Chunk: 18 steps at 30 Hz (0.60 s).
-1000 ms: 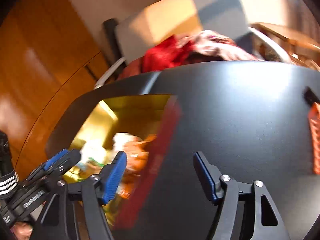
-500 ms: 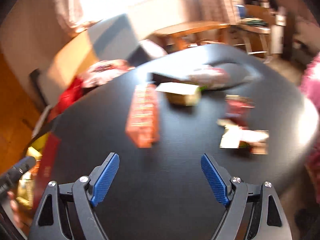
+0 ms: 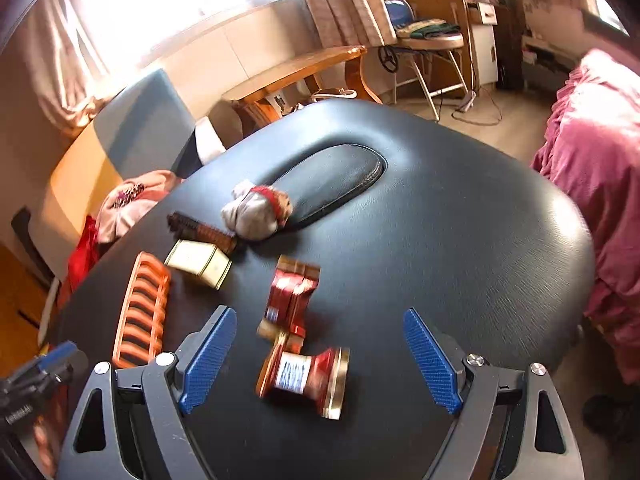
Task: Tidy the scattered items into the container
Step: 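Move both tools back to the table toward the orange rack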
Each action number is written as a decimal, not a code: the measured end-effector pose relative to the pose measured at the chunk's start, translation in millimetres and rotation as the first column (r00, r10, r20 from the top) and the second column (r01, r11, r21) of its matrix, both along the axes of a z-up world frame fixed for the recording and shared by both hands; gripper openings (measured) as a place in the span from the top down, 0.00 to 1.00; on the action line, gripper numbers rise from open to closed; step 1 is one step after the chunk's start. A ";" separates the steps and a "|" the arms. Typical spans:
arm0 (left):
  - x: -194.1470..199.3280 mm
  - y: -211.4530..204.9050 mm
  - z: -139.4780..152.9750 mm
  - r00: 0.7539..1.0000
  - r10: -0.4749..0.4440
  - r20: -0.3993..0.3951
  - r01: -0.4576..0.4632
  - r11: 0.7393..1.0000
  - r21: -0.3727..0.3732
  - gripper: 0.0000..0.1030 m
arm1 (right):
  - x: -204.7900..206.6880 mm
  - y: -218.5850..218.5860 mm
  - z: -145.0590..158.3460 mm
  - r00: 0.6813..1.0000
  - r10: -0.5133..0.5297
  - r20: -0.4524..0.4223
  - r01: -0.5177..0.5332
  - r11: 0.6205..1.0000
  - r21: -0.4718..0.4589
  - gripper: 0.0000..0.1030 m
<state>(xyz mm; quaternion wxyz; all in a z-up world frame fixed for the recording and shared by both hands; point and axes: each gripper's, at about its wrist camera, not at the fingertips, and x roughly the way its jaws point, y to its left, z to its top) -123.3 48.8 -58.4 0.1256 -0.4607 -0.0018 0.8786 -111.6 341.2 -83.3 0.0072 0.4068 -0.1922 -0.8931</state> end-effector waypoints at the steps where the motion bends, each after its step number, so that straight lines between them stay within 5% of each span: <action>1: -6.2 2.0 -2.3 1.000 -0.001 0.006 0.001 1.000 -0.002 0.35 | -6.0 0.8 0.2 1.000 0.001 -0.001 -0.001 1.000 -0.008 0.16; 7: -38.2 9.1 -18.3 0.999 0.009 0.051 -0.009 1.000 0.006 0.35 | -49.0 -13.4 7.5 0.995 0.094 -0.026 -0.096 0.993 -0.062 0.15; 13: -52.7 12.8 -30.7 0.998 0.024 0.053 -0.023 1.000 -0.021 0.36 | -101.8 -63.2 18.2 0.947 0.321 -0.033 -0.323 0.942 -0.097 0.15; 18: -51.1 -2.3 -37.9 0.997 0.063 0.054 -0.062 0.998 -0.018 0.39 | -140.3 -98.0 12.2 0.912 0.409 0.013 -0.407 0.910 -0.083 0.15</action>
